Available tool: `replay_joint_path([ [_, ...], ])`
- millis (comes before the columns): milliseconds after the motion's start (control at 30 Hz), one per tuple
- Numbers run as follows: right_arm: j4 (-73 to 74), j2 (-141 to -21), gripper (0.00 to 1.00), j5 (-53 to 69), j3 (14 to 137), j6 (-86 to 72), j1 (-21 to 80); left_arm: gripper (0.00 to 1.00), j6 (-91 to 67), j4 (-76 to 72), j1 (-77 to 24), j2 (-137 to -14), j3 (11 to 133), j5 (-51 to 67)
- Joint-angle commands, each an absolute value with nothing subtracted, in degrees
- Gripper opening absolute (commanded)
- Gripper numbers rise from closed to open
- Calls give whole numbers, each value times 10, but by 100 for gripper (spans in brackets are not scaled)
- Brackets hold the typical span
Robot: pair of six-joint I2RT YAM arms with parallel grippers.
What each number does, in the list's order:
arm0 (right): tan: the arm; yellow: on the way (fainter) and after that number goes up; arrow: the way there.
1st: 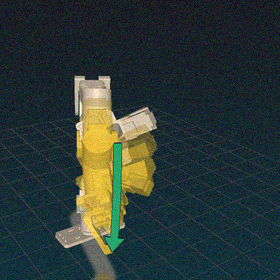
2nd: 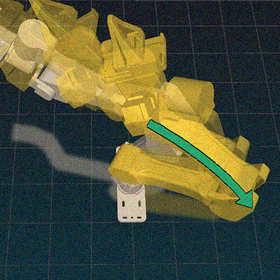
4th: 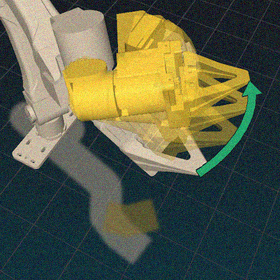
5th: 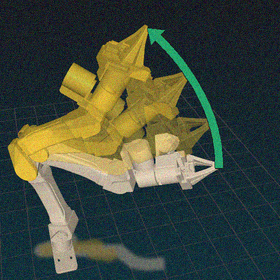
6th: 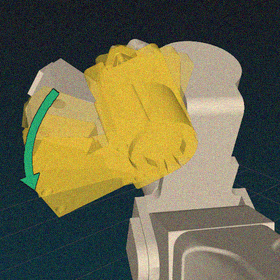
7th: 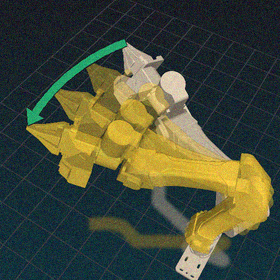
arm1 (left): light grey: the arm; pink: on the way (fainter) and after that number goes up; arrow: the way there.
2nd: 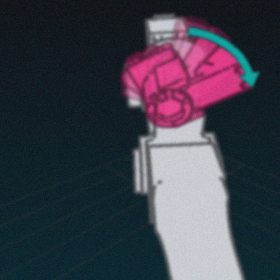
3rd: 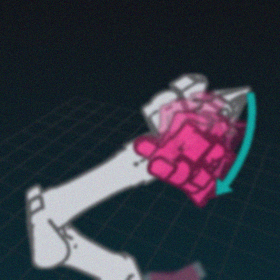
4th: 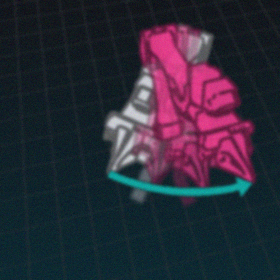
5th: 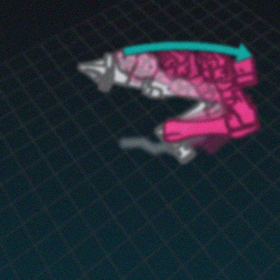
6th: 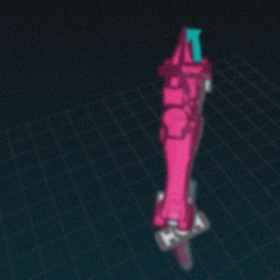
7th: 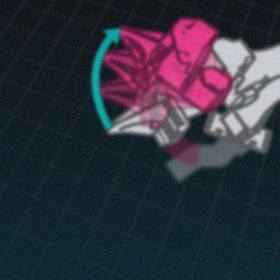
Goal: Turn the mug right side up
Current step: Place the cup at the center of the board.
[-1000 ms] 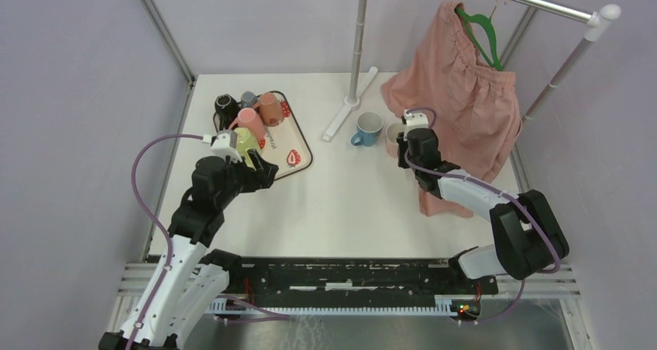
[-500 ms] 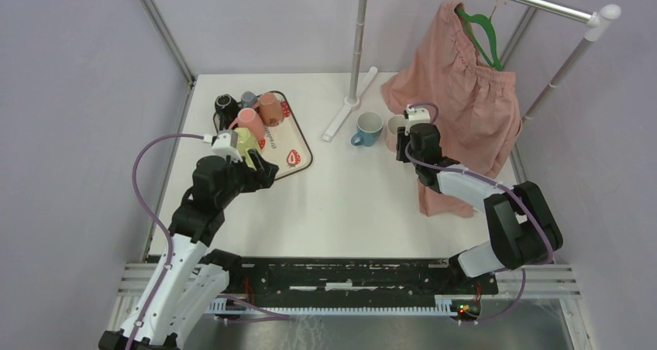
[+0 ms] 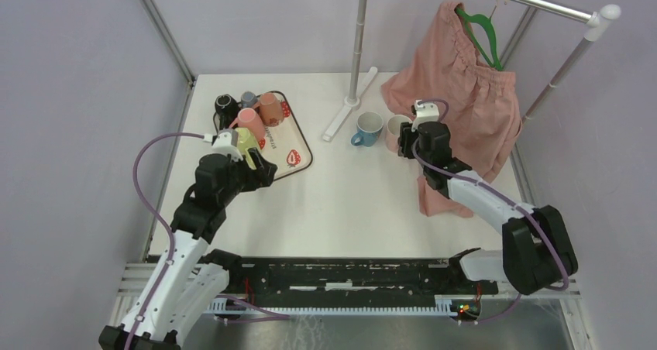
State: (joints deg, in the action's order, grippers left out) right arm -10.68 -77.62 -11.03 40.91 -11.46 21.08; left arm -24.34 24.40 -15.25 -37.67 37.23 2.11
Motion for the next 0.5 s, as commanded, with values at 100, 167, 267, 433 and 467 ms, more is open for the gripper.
replay_joint_path([
  [100, -7, -655, 54, -118, 410, -99, 208, 80, -237, 280, -153, -425, 423, -79],
  [167, 28, -628, 55, -113, 408, -98, 208, 78, -242, 296, -153, -450, 434, -115],
  [267, 68, -597, 55, -91, 397, -101, 208, 78, -247, 309, -153, -485, 445, -154],
  [433, 118, -544, 55, -50, 373, -120, 208, 75, -271, 294, -153, -555, 458, -202],
  [467, 124, -532, 55, -36, 365, -126, 208, 74, -279, 292, -153, -572, 464, -217],
])
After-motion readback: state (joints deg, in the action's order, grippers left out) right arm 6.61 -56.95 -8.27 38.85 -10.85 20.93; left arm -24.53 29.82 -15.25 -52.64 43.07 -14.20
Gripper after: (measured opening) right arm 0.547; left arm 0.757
